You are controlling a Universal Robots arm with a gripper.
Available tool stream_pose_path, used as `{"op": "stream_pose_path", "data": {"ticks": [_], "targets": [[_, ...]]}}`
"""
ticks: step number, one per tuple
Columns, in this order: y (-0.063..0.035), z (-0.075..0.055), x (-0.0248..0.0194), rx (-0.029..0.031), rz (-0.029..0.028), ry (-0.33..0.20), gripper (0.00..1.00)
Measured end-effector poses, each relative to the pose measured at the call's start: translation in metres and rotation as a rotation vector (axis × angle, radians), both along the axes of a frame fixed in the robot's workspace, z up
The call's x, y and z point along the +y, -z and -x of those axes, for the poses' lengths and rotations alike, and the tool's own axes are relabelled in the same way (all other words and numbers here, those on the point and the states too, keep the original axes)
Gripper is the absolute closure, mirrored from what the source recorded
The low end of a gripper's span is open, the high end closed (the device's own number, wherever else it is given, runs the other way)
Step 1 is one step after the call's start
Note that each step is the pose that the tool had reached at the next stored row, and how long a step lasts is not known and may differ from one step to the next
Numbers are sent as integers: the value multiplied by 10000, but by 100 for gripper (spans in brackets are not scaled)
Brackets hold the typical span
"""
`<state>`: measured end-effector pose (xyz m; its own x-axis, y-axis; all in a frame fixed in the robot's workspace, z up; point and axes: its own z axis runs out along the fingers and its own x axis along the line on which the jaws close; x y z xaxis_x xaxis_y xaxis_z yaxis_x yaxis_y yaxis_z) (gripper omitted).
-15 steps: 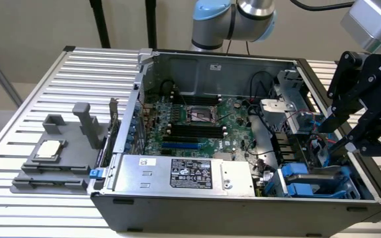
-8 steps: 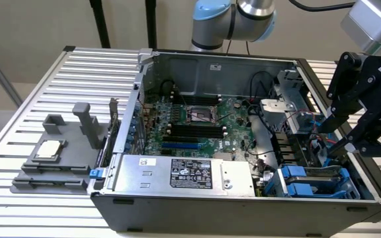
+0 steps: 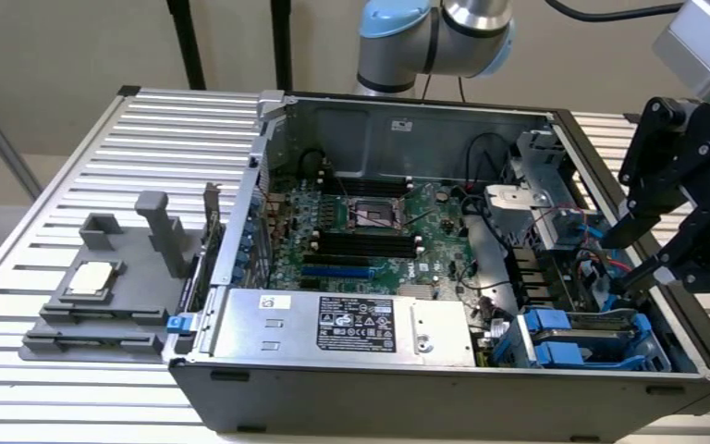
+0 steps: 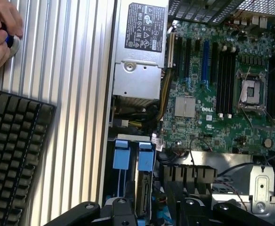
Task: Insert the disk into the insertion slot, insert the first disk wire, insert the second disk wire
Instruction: 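Insert the disk into the insertion slot, then insert the first disk wire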
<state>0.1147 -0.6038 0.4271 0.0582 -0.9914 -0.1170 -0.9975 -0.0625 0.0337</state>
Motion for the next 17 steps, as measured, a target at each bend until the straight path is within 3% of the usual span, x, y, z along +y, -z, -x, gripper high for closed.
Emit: {"op": "stream_pose_path", "data": {"ticks": [5,8,17], "targets": [[1,-1,-1,-2,-4,-11,62],[1,-1,-1,-1,-4,-11,75],[1,-1,-1,-2,-4,-11,75]]}}
